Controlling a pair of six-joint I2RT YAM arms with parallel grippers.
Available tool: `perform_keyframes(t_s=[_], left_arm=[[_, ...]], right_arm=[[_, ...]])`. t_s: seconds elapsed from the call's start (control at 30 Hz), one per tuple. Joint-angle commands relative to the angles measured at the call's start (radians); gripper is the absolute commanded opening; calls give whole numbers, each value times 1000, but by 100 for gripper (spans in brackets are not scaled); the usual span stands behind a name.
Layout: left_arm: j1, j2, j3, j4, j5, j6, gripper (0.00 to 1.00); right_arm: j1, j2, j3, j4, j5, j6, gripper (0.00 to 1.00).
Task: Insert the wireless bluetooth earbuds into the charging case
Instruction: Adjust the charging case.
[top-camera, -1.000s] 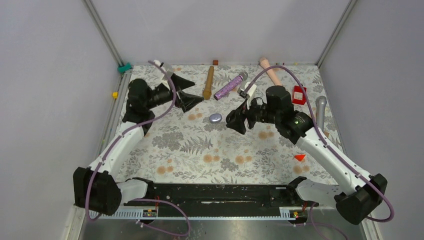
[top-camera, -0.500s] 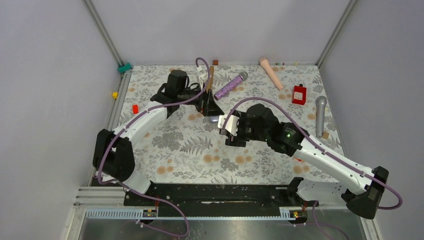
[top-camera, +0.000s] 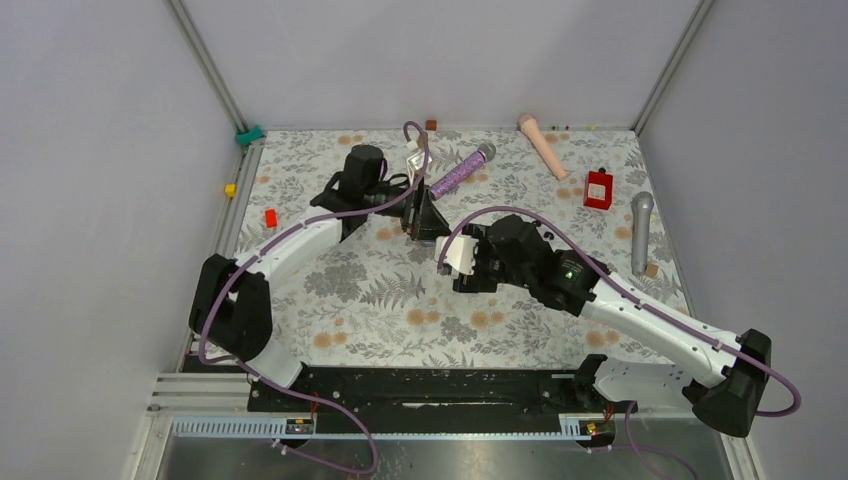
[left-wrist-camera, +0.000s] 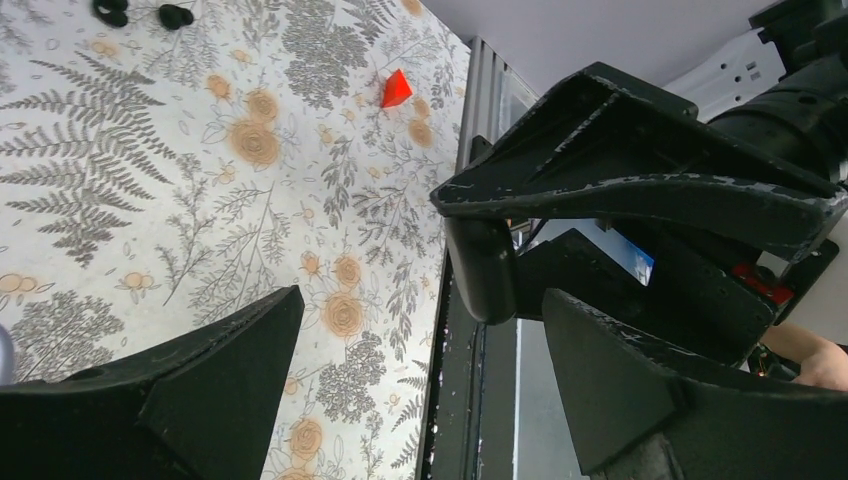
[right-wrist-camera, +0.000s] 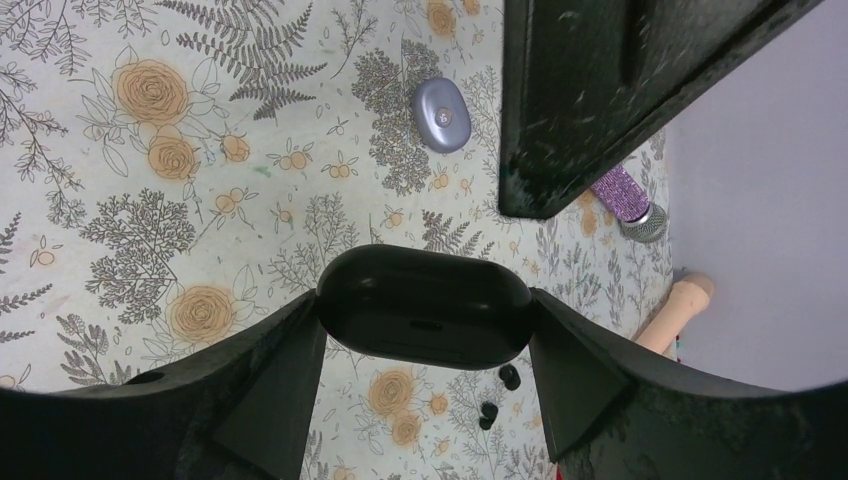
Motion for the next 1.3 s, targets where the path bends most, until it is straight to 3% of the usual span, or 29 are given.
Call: perform_keyframes(t_s=[0.0,0.47,0.57,0.8,0.93,1.07,1.23,1.27], left_arm=[[-36,-6,-5,45,31,1,91],[-106,69,22,-2,34,21,87],[-115,84,27,-5,31,24,78],[-118,95,29,-4,27,31,39],[-120,94,29,-5,33,31,23],[-119,92,30,-4,39,31,10],[-119,73,29,-3,60,42,5],[-118,66,29,-2,65,46,5]], right_arm=[[9,-5,8,50,25,-9,37],[24,0,8,49,39,-15,39],[31,4,7,45,42,-17,39],[47,24,-3,41,63,-33,42],[51,37,-1,64,101,-32,45],[52,34,4,85,129,-21,58],[53,-16,27,70,130,10,97],[51,-33,38,53,122,16,99]])
